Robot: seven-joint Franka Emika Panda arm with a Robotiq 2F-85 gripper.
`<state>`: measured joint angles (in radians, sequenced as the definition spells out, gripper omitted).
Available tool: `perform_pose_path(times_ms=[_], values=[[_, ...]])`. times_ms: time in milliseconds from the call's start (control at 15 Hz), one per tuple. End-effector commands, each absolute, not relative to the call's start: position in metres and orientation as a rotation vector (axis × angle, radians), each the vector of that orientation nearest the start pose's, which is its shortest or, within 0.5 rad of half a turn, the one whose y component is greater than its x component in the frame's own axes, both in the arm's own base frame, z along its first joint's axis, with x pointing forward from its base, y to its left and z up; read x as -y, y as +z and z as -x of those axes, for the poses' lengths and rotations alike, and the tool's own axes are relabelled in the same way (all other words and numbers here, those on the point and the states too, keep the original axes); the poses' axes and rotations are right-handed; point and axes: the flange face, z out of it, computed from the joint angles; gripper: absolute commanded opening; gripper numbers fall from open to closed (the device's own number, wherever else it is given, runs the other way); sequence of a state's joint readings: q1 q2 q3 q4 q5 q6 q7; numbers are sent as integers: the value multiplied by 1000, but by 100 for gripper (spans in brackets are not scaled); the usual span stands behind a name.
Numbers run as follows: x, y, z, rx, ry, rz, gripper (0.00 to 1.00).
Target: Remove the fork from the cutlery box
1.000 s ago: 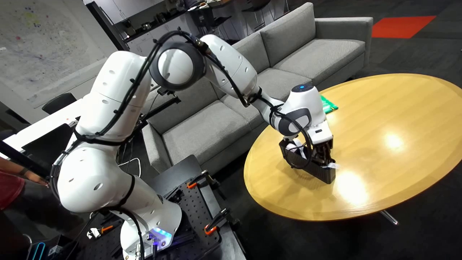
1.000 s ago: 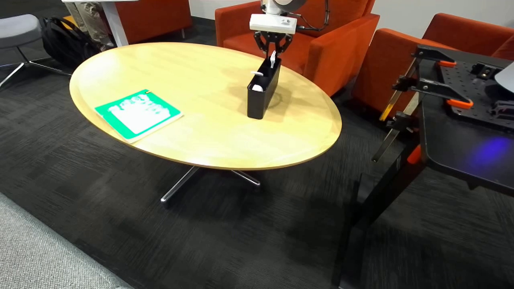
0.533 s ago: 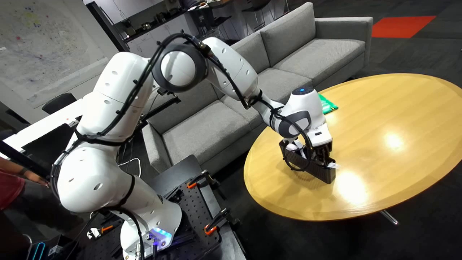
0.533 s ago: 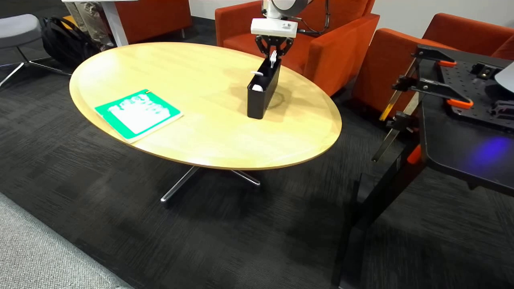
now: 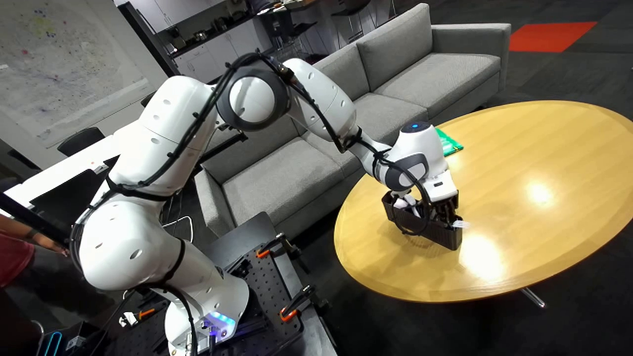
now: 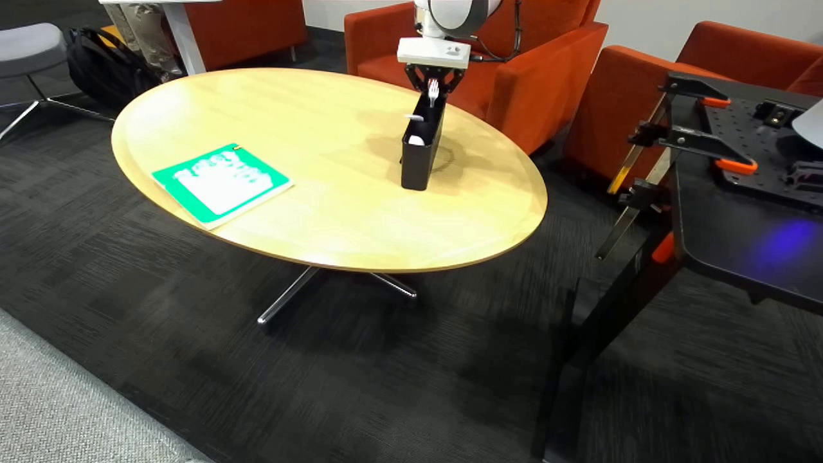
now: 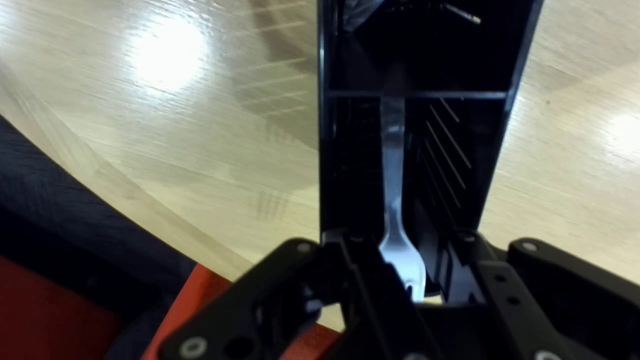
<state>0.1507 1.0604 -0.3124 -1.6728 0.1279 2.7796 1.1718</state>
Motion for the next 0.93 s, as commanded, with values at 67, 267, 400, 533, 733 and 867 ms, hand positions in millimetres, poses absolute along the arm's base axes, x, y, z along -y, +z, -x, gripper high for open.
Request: perform_pose_path(times_ms=[67, 267, 400, 533, 733, 867], values=[[93, 15, -652, -2018, -430, 2610, 34], [91, 14, -655, -2037, -480, 2618, 10], [88, 13, -655, -2044, -503, 2621, 1], [86, 15, -655, -2050, -523, 2626, 6], [83, 23, -652, -2059, -560, 2630, 6], [81, 37, -648, -2070, -589, 2621, 6]])
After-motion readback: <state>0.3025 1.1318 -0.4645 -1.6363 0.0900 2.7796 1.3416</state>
